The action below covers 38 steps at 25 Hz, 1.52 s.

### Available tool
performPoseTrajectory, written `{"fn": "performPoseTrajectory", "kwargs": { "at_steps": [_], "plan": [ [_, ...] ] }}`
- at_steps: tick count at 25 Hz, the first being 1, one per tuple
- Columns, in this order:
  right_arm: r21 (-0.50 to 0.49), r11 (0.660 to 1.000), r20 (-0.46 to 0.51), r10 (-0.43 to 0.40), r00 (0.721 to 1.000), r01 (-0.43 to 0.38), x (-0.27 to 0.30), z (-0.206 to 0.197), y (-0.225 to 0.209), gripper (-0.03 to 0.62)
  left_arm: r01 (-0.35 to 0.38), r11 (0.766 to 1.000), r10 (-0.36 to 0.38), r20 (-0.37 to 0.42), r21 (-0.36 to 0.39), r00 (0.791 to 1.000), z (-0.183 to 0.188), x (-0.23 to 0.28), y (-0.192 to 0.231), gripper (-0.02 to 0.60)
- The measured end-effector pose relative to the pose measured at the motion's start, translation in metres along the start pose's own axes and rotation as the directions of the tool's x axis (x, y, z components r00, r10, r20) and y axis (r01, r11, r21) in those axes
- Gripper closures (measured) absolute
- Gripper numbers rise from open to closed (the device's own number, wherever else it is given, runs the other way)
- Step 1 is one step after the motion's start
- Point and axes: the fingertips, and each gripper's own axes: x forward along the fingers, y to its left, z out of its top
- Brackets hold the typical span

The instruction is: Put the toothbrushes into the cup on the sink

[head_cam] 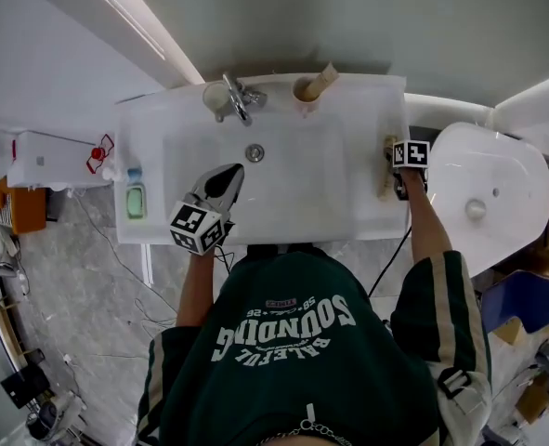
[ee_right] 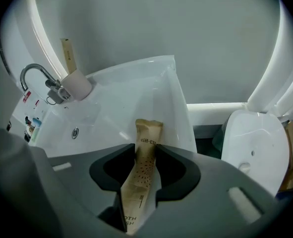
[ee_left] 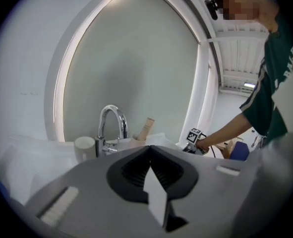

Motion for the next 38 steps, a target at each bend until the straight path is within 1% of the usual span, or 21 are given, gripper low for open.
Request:
{"fn": "performPoseTrajectory", "kwargs": {
  "at_steps": [1, 3, 5, 8, 11, 17, 23, 25, 29, 35, 38],
  "plan": [
    [0.000, 1.000, -0.010, 0.004, 1.000, -0.004, 0.001, -0.002, 0.002, 0.469, -0.003, 1.000, 0.003, 0.000, -0.003, 1.000, -0.001, 0.000, 0.000, 0.531],
    [0.002, 1.000, -0.020, 0.026, 0.999, -0.026, -0.001, -0.005, 0.006, 0.521, -0.004, 1.000, 0.004, 0.002, -0.007, 1.000, -0.001, 0.000, -0.002, 0.531],
    [-0.006, 0.998, -0.006, 0.058, 0.998, -0.058, -0.007, -0.004, 0.013, 0.549, 0.001, 1.000, -0.001, 0.004, -0.007, 1.000, -0.001, 0.002, -0.006, 0.531],
    [-0.075, 0.992, 0.045, 0.106, 0.993, -0.103, -0.021, 0.003, 0.031, 0.560, 0.008, 1.000, -0.008, 0.006, -0.004, 1.000, 0.000, 0.005, -0.010, 0.531],
    [-0.154, 0.981, 0.122, 0.139, 0.983, -0.119, -0.038, 0.015, 0.048, 0.566, 0.010, 1.000, -0.010, 0.011, -0.002, 1.000, 0.001, 0.007, -0.014, 0.531],
    [-0.240, 0.956, 0.279, 0.234, 0.931, -0.169, -0.074, 0.042, 0.093, 0.568, 0.006, 1.000, -0.006, 0.016, 0.016, 1.000, 0.005, 0.005, -0.019, 0.531],
    [-0.321, 0.925, 0.388, 0.326, 0.862, -0.205, -0.116, 0.057, 0.147, 0.568, 0.002, 1.000, -0.002, 0.020, 0.029, 1.000, 0.010, -0.004, -0.015, 0.531],
    [-0.360, 0.909, 0.402, 0.353, 0.845, -0.208, -0.126, 0.058, 0.165, 0.568, 0.008, 0.999, -0.009, 0.025, 0.031, 1.000, 0.012, -0.006, -0.013, 0.531],
    [-0.422, 0.887, 0.425, 0.376, 0.823, -0.187, -0.139, 0.057, 0.198, 0.568, 0.015, 0.999, -0.016, 0.031, 0.041, 0.999, 0.014, -0.015, -0.002, 0.531],
    [-0.458, 0.869, 0.429, 0.399, 0.810, -0.186, -0.143, 0.052, 0.251, 0.568, 0.027, 0.999, -0.028, 0.045, 0.040, 0.999, 0.014, -0.035, 0.029, 0.531],
    [-0.469, 0.863, 0.422, 0.408, 0.810, -0.190, -0.141, 0.046, 0.280, 0.569, 0.036, 0.998, -0.038, 0.049, 0.042, 0.998, 0.014, -0.045, 0.047, 0.531]
  ]
}}
